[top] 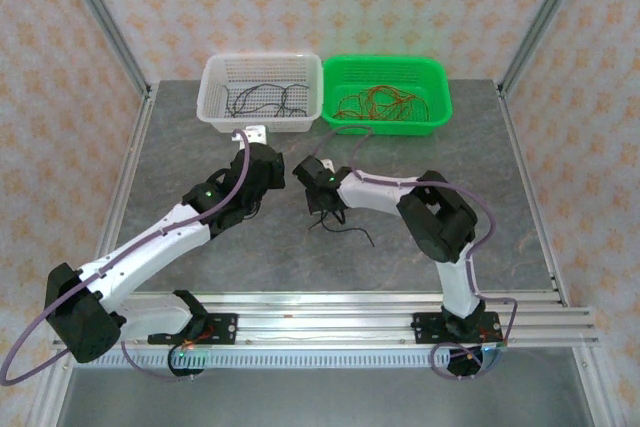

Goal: Untangle the cables

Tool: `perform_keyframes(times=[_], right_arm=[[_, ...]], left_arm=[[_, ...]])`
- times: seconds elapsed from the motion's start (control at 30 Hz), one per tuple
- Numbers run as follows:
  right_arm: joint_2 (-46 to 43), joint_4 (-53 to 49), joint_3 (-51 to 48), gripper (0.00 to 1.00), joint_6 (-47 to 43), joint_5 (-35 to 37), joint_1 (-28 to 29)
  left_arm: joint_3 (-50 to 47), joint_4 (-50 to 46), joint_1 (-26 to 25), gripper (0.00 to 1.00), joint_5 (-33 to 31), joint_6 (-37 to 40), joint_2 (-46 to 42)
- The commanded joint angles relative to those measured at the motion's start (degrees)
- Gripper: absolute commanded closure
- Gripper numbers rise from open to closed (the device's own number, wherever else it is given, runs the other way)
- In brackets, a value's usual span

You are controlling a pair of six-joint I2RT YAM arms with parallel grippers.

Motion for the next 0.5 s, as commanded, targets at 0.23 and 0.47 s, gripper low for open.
perform_keyframes(times=[0.23,0.47], right_arm=[[-22.36,13.81,-11.01,1.0,2.5,-21.4,-6.87],[-34.68,21.78,-15.33,1.0,7.37,-38.8,-13.74]], left_arm=[[-8.03,6.08,0.67,0.66,6.13,0.01,-7.64],[-17.56,18.33,0.68,0.65,12.89,3.91,-12.23]])
